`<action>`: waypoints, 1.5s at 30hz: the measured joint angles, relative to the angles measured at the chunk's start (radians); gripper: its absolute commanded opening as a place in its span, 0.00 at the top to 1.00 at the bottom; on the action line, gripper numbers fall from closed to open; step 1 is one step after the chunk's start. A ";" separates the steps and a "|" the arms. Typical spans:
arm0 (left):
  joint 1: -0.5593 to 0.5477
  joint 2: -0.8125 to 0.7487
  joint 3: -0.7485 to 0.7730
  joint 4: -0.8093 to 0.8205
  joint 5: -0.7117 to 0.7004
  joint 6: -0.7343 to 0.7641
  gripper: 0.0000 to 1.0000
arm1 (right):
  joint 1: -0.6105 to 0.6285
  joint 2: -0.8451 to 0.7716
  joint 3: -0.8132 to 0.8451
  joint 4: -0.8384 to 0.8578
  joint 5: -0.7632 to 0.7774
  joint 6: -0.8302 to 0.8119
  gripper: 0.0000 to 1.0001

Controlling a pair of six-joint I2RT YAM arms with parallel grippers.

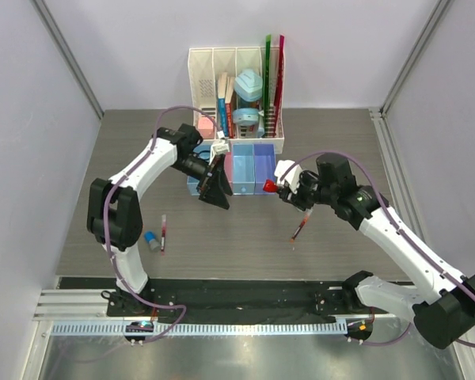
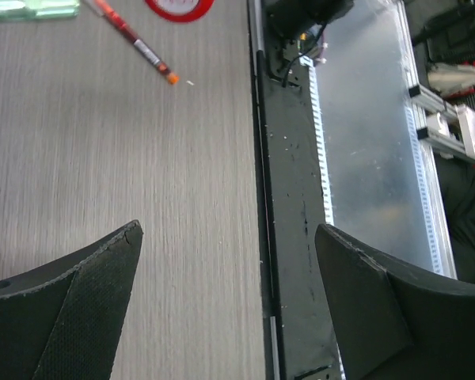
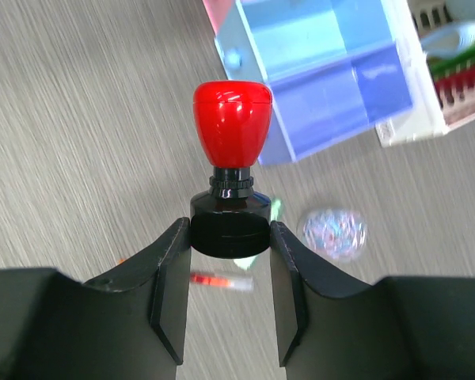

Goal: Sort the stationery into containers
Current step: Pick up the stationery from the center of the board, then place the stationery in the storage box.

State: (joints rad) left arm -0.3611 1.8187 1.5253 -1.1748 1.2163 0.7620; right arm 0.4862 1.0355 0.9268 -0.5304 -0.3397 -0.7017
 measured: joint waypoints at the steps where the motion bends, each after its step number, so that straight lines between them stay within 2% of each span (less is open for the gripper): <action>1: -0.005 0.016 0.019 -0.032 0.010 0.022 0.12 | 0.010 0.014 0.021 -0.002 -0.004 0.006 0.94; 5: -0.042 0.097 0.114 -0.103 0.036 0.109 0.15 | 0.042 0.078 0.084 0.004 -0.024 0.033 0.93; 8: -0.063 0.125 0.154 -0.124 0.042 0.109 0.16 | 0.064 0.118 0.104 0.007 -0.034 0.052 0.93; 11: -0.079 0.122 0.158 -0.095 0.035 0.027 0.15 | 0.083 0.154 0.113 0.007 -0.038 0.062 0.93; 15: -0.098 0.067 0.068 0.124 -0.020 -0.167 0.14 | 0.098 0.176 0.113 0.007 -0.038 0.072 0.93; 18: -0.114 0.035 0.033 0.226 -0.059 -0.274 0.14 | 0.106 0.180 0.119 0.006 -0.038 0.078 0.93; 28: -0.144 0.031 0.034 0.364 -0.117 -0.403 0.15 | 0.120 0.184 0.144 0.007 -0.041 0.084 0.93; 32: -0.151 0.032 0.040 0.372 -0.121 -0.420 0.22 | 0.124 0.184 0.144 0.007 -0.041 0.084 0.93; 40: -0.176 0.038 0.068 0.374 -0.121 -0.433 0.26 | 0.131 0.185 0.143 0.011 -0.041 0.084 0.93; 43: -0.185 0.038 0.071 0.373 -0.121 -0.435 0.32 | 0.132 0.185 0.144 0.015 -0.040 0.084 0.93; 45: -0.190 0.038 0.071 0.372 -0.121 -0.436 0.41 | 0.133 0.185 0.143 0.015 -0.040 0.084 0.93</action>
State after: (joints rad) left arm -0.5507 1.8565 1.5967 -0.8024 1.0954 0.3256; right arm 0.6189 1.2201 1.0702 -0.5156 -0.3801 -0.6178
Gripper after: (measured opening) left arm 0.687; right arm 0.429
